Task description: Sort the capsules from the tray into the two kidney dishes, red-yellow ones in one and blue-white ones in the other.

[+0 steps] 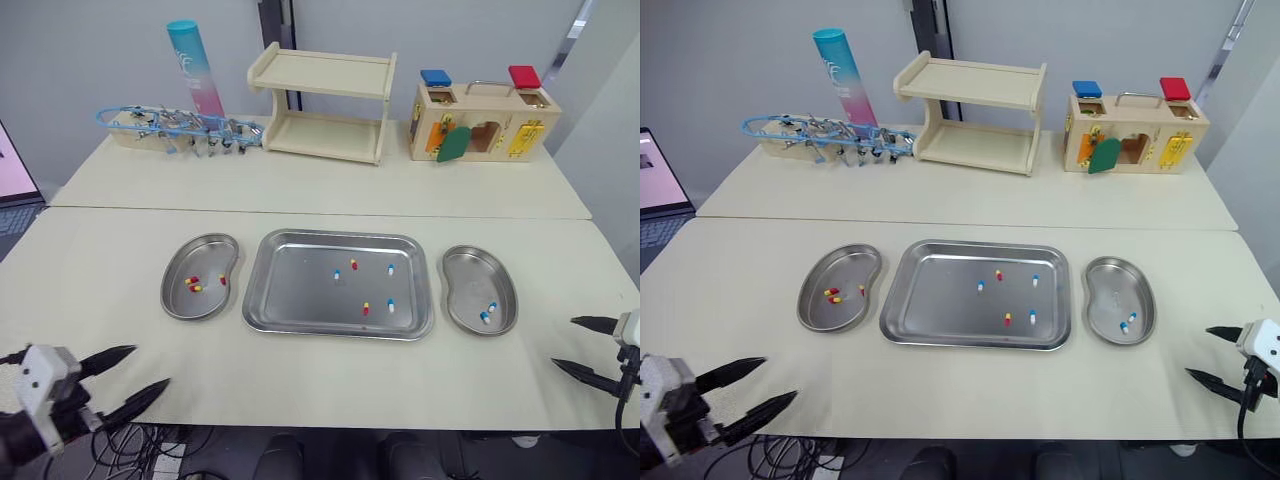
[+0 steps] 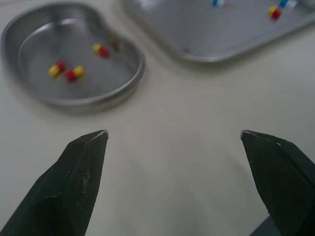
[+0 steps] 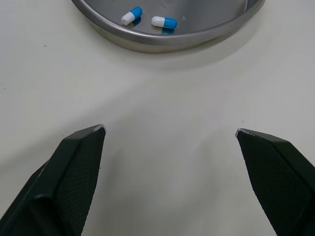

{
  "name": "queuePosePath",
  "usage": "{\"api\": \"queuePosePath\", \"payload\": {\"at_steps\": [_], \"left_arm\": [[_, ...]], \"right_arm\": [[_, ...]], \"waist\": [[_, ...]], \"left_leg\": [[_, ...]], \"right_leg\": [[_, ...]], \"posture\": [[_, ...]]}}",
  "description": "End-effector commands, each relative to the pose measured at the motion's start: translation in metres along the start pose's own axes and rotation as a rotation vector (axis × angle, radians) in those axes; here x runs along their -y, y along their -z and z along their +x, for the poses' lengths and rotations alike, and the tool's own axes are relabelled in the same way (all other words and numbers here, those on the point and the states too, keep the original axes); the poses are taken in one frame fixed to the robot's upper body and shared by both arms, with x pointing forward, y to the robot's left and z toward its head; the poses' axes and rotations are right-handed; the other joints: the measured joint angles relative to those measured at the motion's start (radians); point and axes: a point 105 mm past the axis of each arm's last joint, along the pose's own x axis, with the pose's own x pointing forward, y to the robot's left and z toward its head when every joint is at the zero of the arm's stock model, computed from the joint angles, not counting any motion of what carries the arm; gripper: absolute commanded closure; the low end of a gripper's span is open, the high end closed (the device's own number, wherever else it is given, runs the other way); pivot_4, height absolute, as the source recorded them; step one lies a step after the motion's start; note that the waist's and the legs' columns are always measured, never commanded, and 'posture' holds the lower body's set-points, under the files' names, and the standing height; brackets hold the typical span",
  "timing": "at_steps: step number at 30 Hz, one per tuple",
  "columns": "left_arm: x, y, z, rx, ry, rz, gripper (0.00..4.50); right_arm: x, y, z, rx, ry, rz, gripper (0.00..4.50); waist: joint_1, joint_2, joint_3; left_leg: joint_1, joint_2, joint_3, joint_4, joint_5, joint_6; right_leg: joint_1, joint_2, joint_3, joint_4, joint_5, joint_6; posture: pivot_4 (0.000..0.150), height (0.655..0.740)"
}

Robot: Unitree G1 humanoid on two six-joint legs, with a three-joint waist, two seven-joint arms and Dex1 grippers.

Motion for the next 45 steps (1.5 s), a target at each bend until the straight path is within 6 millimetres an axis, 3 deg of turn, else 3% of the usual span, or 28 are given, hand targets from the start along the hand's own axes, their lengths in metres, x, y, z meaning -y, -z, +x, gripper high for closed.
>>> {"api": "queuePosePath", "payload": {"at_steps": [1, 9, 12, 16, 18, 21, 26, 32, 38, 45], "left_arm": [[0.024, -0.015, 0.02, 0.11, 0.111, 0.0, 0.04], [0.03, -0.014, 0.053, 0.183, 0.166, 0.059, 0.04], [0.028, -0.012, 0.061, 0.21, 0.167, 0.073, 0.04], [0.027, -0.011, 0.064, 0.229, 0.176, 0.086, 0.04], [0.027, -0.01, 0.065, 0.23, 0.184, 0.089, 0.04], [0.028, -0.008, 0.066, 0.23, 0.192, 0.095, 0.0], [0.03, -0.008, 0.067, 0.236, 0.197, 0.103, 0.0], [0.032, -0.008, 0.068, 0.248, 0.197, 0.121, 0.0], [0.034, -0.011, 0.071, 0.261, 0.202, 0.126, 0.0], [0.034, -0.01, 0.073, 0.259, 0.209, 0.128, 0.0]], "right_arm": [[0.006, -0.007, -0.005, -0.004, 0.014, -0.049, 0.0], [0.014, -0.026, 0.0, 0.0, 0.07, -0.07, 0.0], [0.017, -0.058, 0.006, 0.067, 0.064, -0.049, 0.0], [0.0, -0.104, 0.021, 0.13, -0.051, -0.121, 0.0], [-0.017, -0.127, 0.033, 0.173, -0.135, -0.179, 0.0], [-0.042, -0.159, 0.058, 0.246, -0.236, -0.238, 0.59], [-0.064, -0.188, 0.093, 0.304, -0.29, -0.26, 2.11], [-0.084, -0.23, 0.16, 0.33, -0.226, -0.197, 2.11], [-0.097, -0.247, 0.199, 0.291, -0.179, -0.127, 2.11], [-0.099, -0.245, 0.229, 0.236, -0.093, -0.027, 2.11]], "waist": [[0.0, 0.0, 0.0], [-0.001, 0.002, -0.001], [-0.003, 0.004, -0.002], [-0.003, 0.006, -0.002], [-0.001, 0.005, -0.002], [-0.001, 0.005, -0.002], [0.002, 0.004, -0.001], [-0.002, 0.004, -0.001], [0.003, 0.004, -0.001], [-0.001, 0.005, -0.001]], "left_leg": [[0.0, 0.0, 0.0, 0.0, 0.0, 0.0], [0.0, 0.0, 0.0, 0.0, 0.0, 0.0], [0.0, 0.0, 0.0, 0.0, 0.0, 0.0], [0.0, 0.0, -0.001, 0.0, 0.0, 0.0], [0.0, 0.0, -0.001, 0.0, 0.0, 0.0], [0.0, 0.0, -0.001, 0.001, 0.0, 0.0], [-0.001, 0.0, -0.002, 0.001, 0.0, 0.0], [-0.001, 0.0, -0.004, 0.0, 0.0, 0.0], [-0.003, 0.0, -0.004, 0.0, 0.0, 0.0], [-0.003, 0.0, -0.004, 0.0, 0.0, 0.0]], "right_leg": [[0.0, 0.0, 0.0, 0.0, 0.0, 0.0], [0.0, 0.0, 0.0, 0.0, 0.0, 0.0], [0.0, 0.0, 0.0, 0.0, 0.0, 0.0], [0.0, 0.0, 0.0, 0.001, 0.0, 0.0], [0.0, 0.0, 0.0, 0.0, 0.0, 0.0], [0.0, 0.0, -0.001, 0.0, 0.0, 0.0], [-0.001, 0.0, -0.002, 0.0, 0.0, 0.0], [-0.002, 0.001, -0.002, 0.001, 0.0, 0.0], [-0.003, 0.001, -0.003, 0.001, 0.0, 0.0], [-0.004, 0.001, -0.003, 0.002, 0.0, 0.0]], "posture": [[0.15, 0.74], [0.15, 0.74], [0.15, 0.74], [0.15, 0.74], [0.15, 0.74], [0.15, 0.74], [0.15, 0.74], [0.15, 0.74], [0.15, 0.74], [0.15, 0.74]]}}
